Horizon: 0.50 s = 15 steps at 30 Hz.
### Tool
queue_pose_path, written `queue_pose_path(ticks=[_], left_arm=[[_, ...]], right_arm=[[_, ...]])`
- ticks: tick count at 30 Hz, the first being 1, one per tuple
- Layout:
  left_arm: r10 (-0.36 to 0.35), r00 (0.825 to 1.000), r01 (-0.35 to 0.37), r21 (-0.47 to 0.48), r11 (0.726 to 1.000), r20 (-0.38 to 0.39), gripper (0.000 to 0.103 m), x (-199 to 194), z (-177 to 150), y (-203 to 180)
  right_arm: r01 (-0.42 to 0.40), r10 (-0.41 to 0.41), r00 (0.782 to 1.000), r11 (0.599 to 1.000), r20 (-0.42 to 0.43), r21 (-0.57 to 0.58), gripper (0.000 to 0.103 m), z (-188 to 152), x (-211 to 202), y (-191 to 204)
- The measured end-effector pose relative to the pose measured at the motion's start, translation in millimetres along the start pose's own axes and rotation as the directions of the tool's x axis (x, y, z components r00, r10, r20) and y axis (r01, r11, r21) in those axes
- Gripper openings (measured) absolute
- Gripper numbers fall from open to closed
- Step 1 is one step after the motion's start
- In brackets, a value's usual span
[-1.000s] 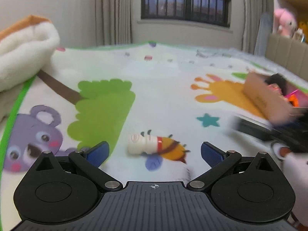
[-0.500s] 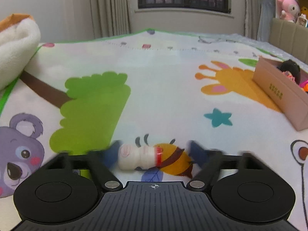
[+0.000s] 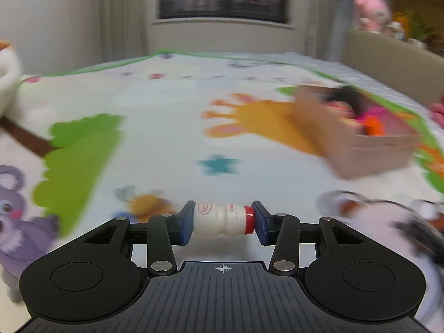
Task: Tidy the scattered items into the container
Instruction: 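Grasp the black wrapped tube with the right tool while the left grasps the yogurt bottle, then open both tools and set the tube and yogurt bottle on the mat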
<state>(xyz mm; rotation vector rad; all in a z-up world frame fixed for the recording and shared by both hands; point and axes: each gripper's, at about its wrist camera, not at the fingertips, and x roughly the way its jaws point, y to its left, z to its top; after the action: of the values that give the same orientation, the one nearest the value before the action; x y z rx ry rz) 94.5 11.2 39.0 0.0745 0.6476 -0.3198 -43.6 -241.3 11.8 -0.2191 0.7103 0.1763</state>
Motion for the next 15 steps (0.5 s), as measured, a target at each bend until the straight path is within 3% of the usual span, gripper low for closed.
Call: queue_pose_path(ticks=[4,7,9,13,15], left_arm=[[-0.135,0.991,0.135,0.035,0.99,-0.016,0.048,-21.1,-13.2,-45.3],[-0.198,0.979,0.2,0.043,0.979,-0.049,0.048,-29.1,-25.8,-70.5],[-0.22,0.973,0.224,0.053,0.973,-0.066,0.049,-31.0,-32.4,-82.0],[-0.229,0.97,0.235,0.082,0.969,-0.081,0.052,-33.7,-42.5,-97.5],[-0.228,0.969,0.236,0.084,0.968,-0.093,0.058,-31.3,-45.8,-100.4]], right_arm=[[0.094,-0.093,0.995,0.995,0.019,-0.014,0.041,-4.3,1.7,-11.8],[0.207,-0.207,0.978,0.978,0.036,-0.011,0.055,-6.4,7.2,-22.1],[0.248,-0.248,0.968,0.969,0.042,0.003,0.058,-7.9,9.7,-30.0],[0.292,-0.295,0.955,0.955,0.045,0.049,0.072,-12.2,10.1,-44.1],[0.301,-0.304,0.952,0.95,0.039,0.079,0.077,-14.5,9.8,-48.9]])
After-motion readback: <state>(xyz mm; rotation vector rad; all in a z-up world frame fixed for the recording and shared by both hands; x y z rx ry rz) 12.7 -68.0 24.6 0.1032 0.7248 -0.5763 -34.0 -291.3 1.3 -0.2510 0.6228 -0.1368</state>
